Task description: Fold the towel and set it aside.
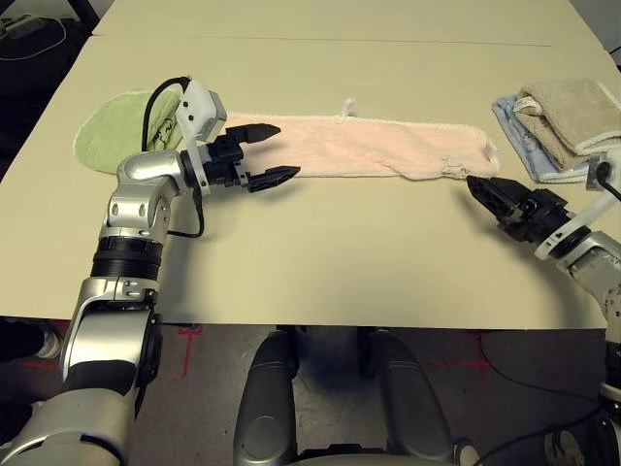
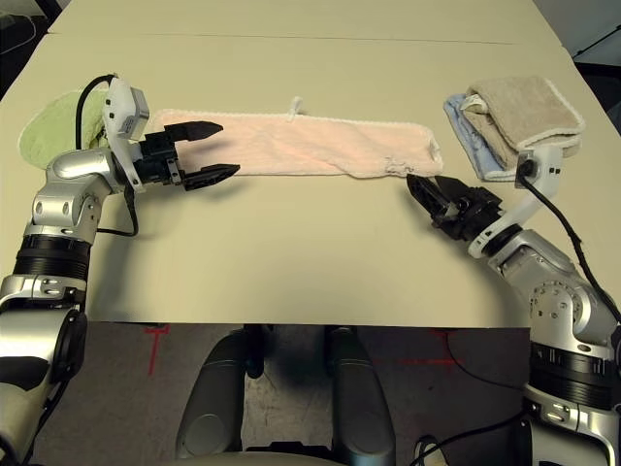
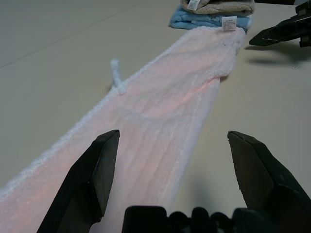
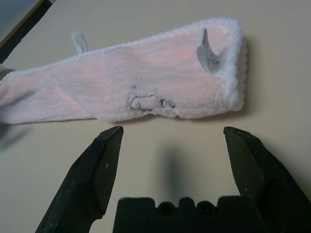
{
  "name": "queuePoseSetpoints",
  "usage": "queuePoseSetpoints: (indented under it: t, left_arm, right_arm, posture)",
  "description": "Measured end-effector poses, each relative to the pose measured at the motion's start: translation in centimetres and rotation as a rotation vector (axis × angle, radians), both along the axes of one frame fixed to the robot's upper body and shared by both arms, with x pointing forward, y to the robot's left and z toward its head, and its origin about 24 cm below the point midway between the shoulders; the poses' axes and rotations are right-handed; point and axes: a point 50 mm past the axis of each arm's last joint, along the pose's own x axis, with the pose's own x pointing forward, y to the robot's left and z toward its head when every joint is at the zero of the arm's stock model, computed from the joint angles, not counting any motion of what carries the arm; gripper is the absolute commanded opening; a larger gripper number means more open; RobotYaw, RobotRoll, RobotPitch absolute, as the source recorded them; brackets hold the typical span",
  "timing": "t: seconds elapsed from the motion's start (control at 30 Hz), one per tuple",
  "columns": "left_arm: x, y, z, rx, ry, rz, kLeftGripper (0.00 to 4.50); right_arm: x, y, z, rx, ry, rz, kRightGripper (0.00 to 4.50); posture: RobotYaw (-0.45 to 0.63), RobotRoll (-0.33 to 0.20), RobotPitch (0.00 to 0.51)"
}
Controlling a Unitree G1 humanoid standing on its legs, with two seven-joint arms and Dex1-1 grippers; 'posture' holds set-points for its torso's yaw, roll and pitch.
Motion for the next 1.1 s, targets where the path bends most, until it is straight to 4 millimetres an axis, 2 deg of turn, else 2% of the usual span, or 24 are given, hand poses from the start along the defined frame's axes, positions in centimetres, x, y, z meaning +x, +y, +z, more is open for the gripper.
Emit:
queuePoseSetpoints:
  t: [0.17, 0.43, 0.57, 0.8, 1.1]
  left_arm:
    - [-0.1, -0.1, 0.0, 0.000, -0.004, 0.000, 4.50]
    - [-0.1, -0.1, 0.0, 0.002, -0.006, -0.001, 4.50]
    - [-0.1, -0.1, 0.0, 0.002, -0.006, -0.001, 4.50]
    - [-0.1, -0.1, 0.0, 0.011, -0.004, 0.000, 4.50]
    - [-0.3, 0.1, -0.3, 0.016, 0.007, 0.000, 4.50]
  right_arm:
    - [0.7, -0.7, 1.1, 0.104, -0.017, -0.094, 4.48]
    - [0.8, 0.4, -0.1, 0.174, 0.067, -0.097, 4.48]
    - [0.3, 0.5, -0.3, 0.238, 0.077, -0.105, 4.48]
    - [0.1, 1.0, -0.3, 0.304, 0.088, -0.141, 4.48]
    - [1.0, 1.7, 0.1, 0.343, 0.086, -0.152, 4.48]
  posture:
    - [0.02, 0.000, 0.301]
    - [0.02, 0.000, 0.307]
    - [0.02, 0.000, 0.306]
    - [0.02, 0.000, 0.304]
    - [0.02, 0.000, 0.300]
